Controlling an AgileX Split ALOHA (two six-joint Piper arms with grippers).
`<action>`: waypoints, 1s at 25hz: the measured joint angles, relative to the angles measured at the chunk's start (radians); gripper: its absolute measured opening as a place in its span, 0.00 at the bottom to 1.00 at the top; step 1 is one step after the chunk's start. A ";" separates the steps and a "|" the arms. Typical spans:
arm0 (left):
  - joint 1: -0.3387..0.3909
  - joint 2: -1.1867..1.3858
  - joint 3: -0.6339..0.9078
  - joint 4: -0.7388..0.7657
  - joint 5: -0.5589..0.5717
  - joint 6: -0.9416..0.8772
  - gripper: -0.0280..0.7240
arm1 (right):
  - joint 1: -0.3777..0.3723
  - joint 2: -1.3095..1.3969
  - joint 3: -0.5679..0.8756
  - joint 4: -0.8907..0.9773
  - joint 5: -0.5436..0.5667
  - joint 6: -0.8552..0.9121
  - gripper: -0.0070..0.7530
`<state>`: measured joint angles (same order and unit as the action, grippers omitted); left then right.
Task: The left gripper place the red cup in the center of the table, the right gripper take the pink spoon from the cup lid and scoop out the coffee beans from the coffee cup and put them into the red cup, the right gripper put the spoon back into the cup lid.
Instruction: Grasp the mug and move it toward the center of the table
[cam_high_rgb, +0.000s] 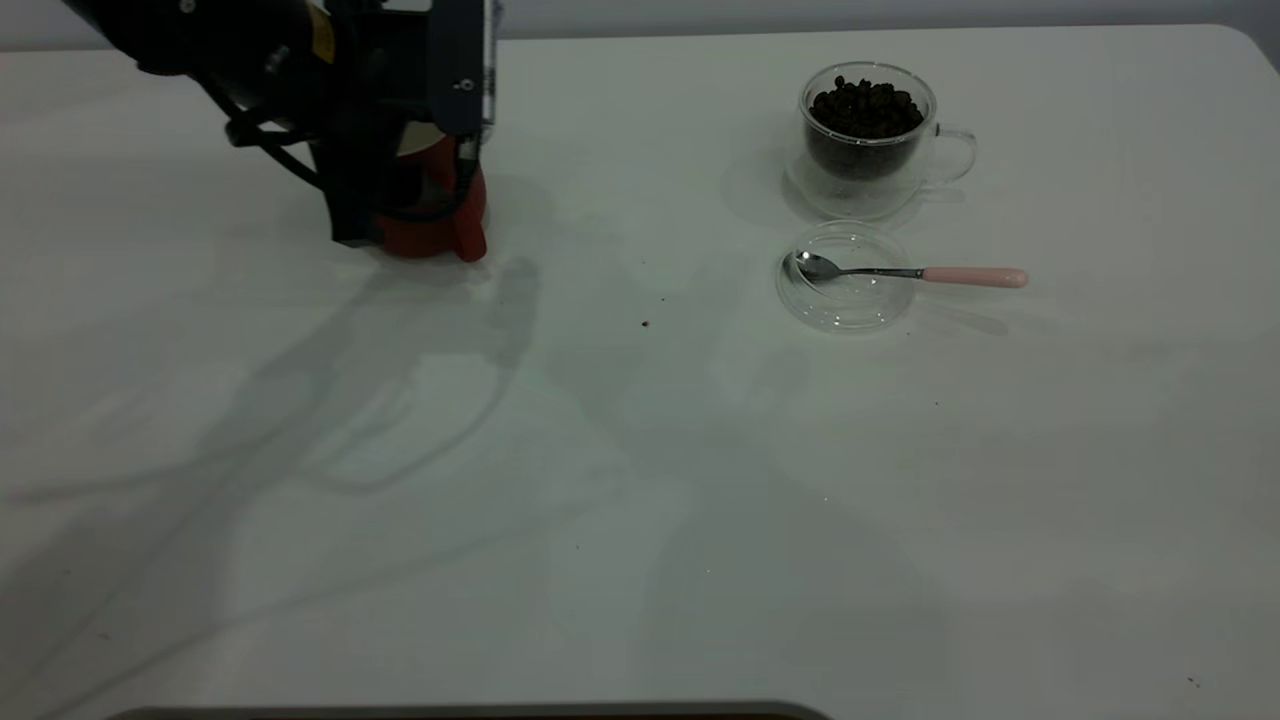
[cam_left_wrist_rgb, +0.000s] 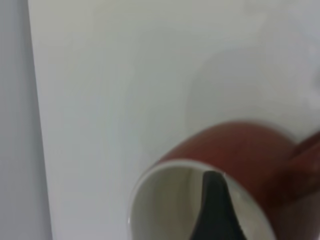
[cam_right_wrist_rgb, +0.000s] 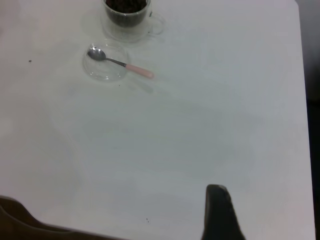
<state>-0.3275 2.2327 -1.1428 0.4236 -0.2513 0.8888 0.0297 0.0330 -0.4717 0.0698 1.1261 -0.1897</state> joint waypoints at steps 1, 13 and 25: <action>-0.002 -0.004 0.000 -0.012 0.000 0.000 0.82 | 0.000 0.000 0.000 0.000 0.000 0.000 0.68; 0.070 -0.131 0.000 -0.097 0.150 0.042 0.82 | 0.000 0.000 0.000 0.000 0.000 0.000 0.68; 0.212 -0.010 0.000 -0.011 0.055 0.153 0.82 | 0.000 0.000 0.000 0.000 0.000 0.000 0.68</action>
<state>-0.1154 2.2229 -1.1428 0.4123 -0.1963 1.0413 0.0297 0.0330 -0.4717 0.0698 1.1261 -0.1897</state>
